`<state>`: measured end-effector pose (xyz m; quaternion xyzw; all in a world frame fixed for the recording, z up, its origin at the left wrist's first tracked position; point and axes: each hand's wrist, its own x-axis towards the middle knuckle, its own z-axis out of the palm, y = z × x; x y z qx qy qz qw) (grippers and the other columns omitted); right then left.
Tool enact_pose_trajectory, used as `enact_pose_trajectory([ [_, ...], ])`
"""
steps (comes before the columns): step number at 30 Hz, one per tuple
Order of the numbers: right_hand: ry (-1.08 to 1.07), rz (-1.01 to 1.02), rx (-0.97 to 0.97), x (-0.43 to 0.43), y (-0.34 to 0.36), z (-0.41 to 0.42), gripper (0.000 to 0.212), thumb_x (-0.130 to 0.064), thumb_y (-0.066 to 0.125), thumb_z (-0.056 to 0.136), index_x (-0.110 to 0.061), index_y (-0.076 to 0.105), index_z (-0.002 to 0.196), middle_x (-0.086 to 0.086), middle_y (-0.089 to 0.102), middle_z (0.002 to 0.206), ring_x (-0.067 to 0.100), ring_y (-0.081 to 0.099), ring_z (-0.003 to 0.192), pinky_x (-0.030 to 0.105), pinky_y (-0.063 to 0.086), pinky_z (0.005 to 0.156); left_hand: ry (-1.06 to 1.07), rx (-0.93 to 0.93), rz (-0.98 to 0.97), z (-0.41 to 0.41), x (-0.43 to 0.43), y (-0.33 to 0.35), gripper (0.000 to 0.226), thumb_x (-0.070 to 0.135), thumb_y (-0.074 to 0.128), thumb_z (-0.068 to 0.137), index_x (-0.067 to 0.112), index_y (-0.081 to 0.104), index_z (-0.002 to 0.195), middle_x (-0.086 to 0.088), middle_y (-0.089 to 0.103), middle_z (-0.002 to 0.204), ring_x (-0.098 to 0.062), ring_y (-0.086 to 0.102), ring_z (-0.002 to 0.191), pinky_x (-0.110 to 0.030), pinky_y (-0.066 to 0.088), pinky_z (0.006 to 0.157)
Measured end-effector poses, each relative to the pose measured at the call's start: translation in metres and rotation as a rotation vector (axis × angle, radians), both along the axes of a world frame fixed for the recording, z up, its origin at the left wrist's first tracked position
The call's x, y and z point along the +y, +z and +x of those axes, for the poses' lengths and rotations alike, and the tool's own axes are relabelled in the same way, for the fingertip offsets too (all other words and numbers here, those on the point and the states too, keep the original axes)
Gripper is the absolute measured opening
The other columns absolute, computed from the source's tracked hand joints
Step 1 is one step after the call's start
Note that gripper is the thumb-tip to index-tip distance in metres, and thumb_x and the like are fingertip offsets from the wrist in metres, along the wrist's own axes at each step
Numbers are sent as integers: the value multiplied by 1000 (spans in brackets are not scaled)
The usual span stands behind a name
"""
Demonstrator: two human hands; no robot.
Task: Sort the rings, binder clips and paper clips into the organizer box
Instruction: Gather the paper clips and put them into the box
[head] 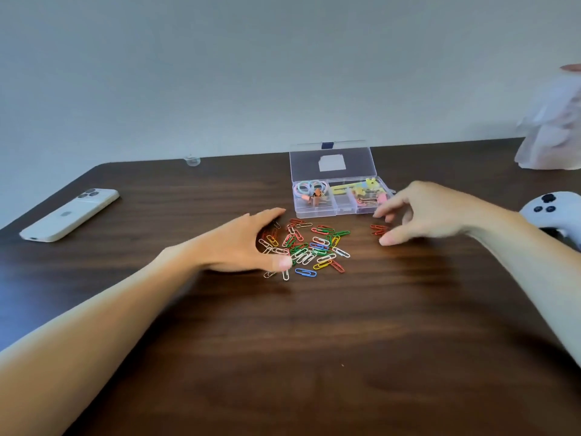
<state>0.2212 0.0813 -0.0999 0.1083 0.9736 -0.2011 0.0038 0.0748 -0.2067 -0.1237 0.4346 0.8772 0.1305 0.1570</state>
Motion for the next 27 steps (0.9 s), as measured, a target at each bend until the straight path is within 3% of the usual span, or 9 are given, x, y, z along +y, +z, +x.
enact_pose_trajectory([
  [2,-9,32,2,-3,-1,3,44,-43,85,69,-29,74,109,-10,71,96,-4,59,64,16,41,64,-17,24,-15,15,6,1,120,84,58,59,31,9,155,11,17,161,-13,10,149,-30,6,118],
  [5,-1,-51,64,-15,-4,-1,33,-33,85,72,-22,78,102,-10,73,82,2,65,62,21,51,72,-76,112,46,27,17,-3,104,79,52,72,28,12,154,11,19,161,-8,13,148,-27,0,119],
  [10,44,-171,137,-39,-14,-15,22,-23,84,75,-20,79,96,-10,73,71,-2,66,59,12,49,65,-100,150,67,27,32,-13,100,84,39,75,27,17,154,10,21,161,-10,17,148,-34,12,122],
  [14,60,-305,163,-46,-11,-16,27,-19,85,74,-18,77,100,-7,77,81,7,73,71,15,54,69,-153,122,184,31,43,-14,80,73,48,82,29,33,147,12,45,146,-8,41,134,-28,33,110],
  [16,29,-212,158,-36,-5,-13,31,-29,86,72,-22,77,101,-8,76,86,3,69,64,13,50,64,-174,105,238,33,46,-13,70,67,53,84,32,37,143,14,52,138,-5,49,124,-27,39,104],
  [20,22,-28,64,-25,-5,-7,39,-41,83,72,-27,75,107,-12,72,87,-4,60,68,14,40,63,-204,115,231,32,48,-14,75,69,54,83,30,36,145,16,47,144,-4,47,126,-29,39,106],
  [23,41,-78,114,-43,-10,-13,27,-32,82,77,-23,78,101,-9,73,81,2,64,71,20,50,69,-210,120,269,32,51,-16,73,71,53,82,30,42,141,16,55,135,-4,53,119,-30,43,102],
  [27,68,-182,161,-60,-13,-19,15,-22,82,78,-20,79,92,-6,74,75,9,70,68,23,57,72,-231,88,393,35,56,-14,46,54,64,85,28,60,123,15,68,111,0,61,98,-22,47,86],
])
